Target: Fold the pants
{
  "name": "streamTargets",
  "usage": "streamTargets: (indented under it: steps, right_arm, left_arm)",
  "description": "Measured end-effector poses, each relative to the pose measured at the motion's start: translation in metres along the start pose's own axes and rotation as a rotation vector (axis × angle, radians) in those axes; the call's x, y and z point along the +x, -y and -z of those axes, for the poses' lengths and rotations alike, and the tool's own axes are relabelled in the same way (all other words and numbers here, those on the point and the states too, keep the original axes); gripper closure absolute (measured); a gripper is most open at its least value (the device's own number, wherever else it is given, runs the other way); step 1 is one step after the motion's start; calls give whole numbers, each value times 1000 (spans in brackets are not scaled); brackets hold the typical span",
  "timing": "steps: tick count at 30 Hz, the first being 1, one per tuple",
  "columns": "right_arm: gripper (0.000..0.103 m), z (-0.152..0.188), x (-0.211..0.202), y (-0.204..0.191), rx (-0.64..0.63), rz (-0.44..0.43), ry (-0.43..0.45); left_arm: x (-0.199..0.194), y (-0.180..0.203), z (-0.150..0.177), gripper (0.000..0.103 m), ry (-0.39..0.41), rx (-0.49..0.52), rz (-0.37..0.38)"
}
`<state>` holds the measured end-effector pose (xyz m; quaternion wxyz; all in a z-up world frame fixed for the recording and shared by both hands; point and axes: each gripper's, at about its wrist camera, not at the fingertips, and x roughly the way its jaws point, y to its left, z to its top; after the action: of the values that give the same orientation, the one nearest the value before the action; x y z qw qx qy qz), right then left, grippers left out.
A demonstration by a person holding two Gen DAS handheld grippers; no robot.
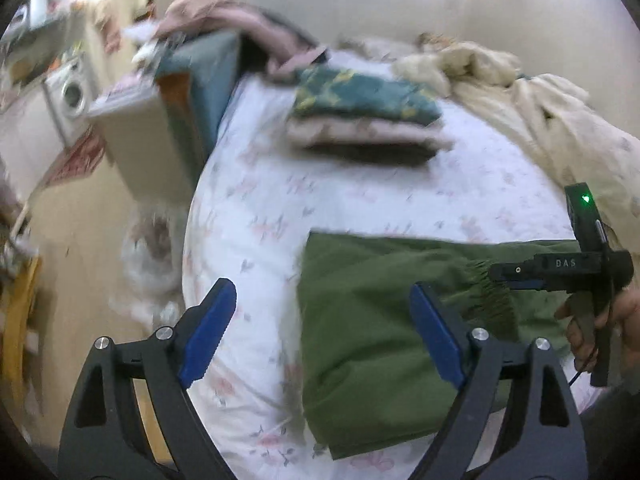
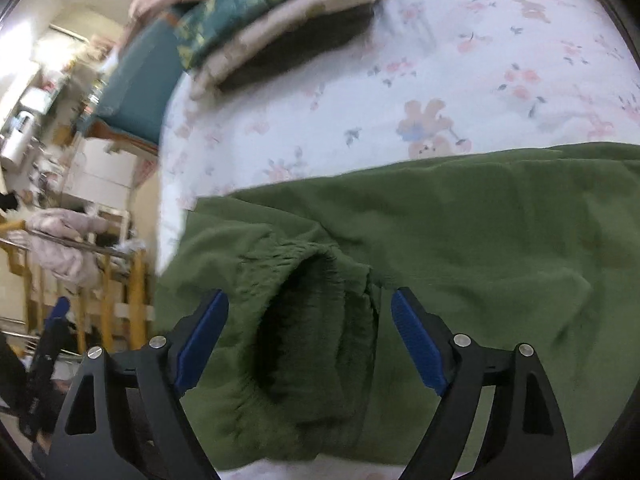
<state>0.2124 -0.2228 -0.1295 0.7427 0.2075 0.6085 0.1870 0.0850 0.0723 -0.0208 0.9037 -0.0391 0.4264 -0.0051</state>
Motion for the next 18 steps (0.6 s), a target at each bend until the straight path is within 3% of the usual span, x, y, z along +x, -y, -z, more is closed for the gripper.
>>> streamTargets:
  steps: [3, 4, 5, 6, 7, 8, 11, 13, 16, 18]
  right_arm:
    - [19, -3, 20, 0, -18, -4, -45]
    - [31, -4, 23, -4, -38, -6, -48]
    - [50, -5, 24, -9, -69, 21, -40]
    - [61, -6, 21, -14, -97, 35, -24]
    - [85, -8, 12, -21, -146, 38, 15]
    - [91, -11, 3, -27, -179, 16, 49]
    - [92, -17, -31, -43, -256, -28, 180]
    - [92, -20, -35, -45, -288, 13, 228]
    - [91, -24, -2, -25, -233, 79, 121]
    - [80, -20, 11, -15, -208, 167, 64]
  left_arm:
    - [14, -3, -2, 17, -29, -11, -11]
    - [16, -4, -4, 17, -36, -14, -16]
    - [18, -6, -6, 17, -43, -26, -11]
    - [19, -8, -5, 17, -47, -39, 0]
    - [20, -9, -6, 17, -50, -54, 13]
    - [20, -10, -6, 17, -50, -61, 16]
    - [17, -10, -9, 17, -37, -51, -1]
    - [17, -10, -10, 17, -26, -48, -14]
    - [21, -11, -12, 17, -35, -59, -20]
    - [25, -12, -13, 17, -45, -69, -25]
